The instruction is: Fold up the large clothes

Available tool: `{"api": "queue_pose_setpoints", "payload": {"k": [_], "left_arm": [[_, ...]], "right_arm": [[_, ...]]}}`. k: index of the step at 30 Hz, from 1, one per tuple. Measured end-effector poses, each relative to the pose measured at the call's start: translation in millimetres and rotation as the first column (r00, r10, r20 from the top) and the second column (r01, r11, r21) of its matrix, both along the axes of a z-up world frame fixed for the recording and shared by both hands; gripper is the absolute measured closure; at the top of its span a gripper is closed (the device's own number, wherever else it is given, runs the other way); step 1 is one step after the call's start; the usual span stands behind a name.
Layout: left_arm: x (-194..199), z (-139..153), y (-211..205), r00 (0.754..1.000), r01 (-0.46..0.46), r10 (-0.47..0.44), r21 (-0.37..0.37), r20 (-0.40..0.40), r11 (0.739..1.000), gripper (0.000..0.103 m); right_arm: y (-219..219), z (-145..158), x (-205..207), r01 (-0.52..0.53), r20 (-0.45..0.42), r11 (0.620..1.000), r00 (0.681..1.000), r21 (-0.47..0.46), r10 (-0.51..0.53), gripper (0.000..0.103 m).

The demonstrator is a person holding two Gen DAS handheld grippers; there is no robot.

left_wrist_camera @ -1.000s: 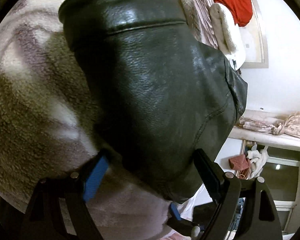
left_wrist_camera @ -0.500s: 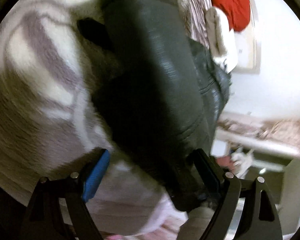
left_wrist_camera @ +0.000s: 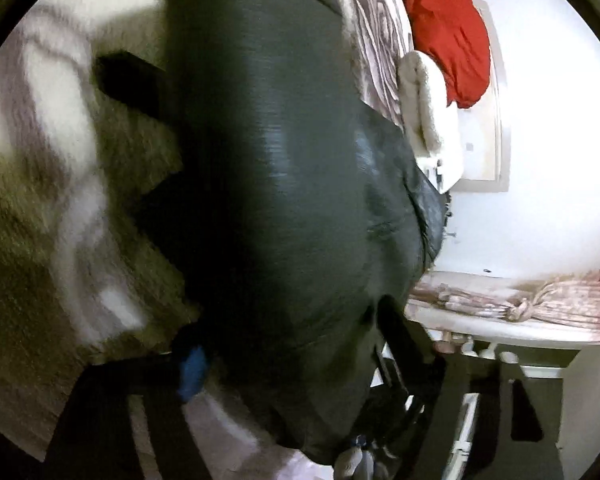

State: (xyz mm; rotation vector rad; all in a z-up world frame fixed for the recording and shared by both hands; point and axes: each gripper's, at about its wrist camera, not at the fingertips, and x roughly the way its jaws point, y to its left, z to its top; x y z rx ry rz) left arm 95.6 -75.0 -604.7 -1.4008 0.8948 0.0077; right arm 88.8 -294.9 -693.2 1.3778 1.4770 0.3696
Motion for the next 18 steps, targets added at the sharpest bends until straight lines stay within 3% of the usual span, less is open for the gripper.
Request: {"api": "queue_pose_setpoints", "payload": {"k": [1, 6, 7, 8, 11, 18], "left_arm": [[2, 0, 2, 1.000, -0.005, 0.005, 0.009, -0.003, 1.000, 0.046], [19, 9, 10, 1.000, -0.021, 0.020, 0.064, 0.013, 0.998, 0.059], [21, 11, 9, 1.000, -0.024, 0.023, 0.073, 0.017, 0.997, 0.063], [24, 15, 12, 0.999, -0.025, 0.023, 0.074, 0.029, 0.997, 0.063], [25, 25, 15, 0.998, -0.024, 0.019, 0.071, 0.060, 0.997, 0.065], [46, 74, 28, 0.987, -0.029, 0.018, 0.061, 0.161, 0.998, 0.067]], "right_arm": [[0, 0, 3, 0.004, 0.010, 1.000, 1.000, -0.005, -0.004, 0.026], [16, -4, 37, 0.042, 0.045, 0.999, 0.998, -0.009, -0.042, 0.022], [21, -1, 40, 0.041, 0.060, 0.999, 0.997, -0.023, -0.039, 0.027], [27, 4, 45, 0.046, 0.081, 0.998, 0.996, -0.040, -0.043, 0.042], [38, 25, 58, 0.057, 0.128, 0.997, 0.991, -0.060, -0.049, 0.061], [62, 97, 92, 0.028, 0.215, 0.994, 0.977, -0.105, -0.005, 0.068]]}}
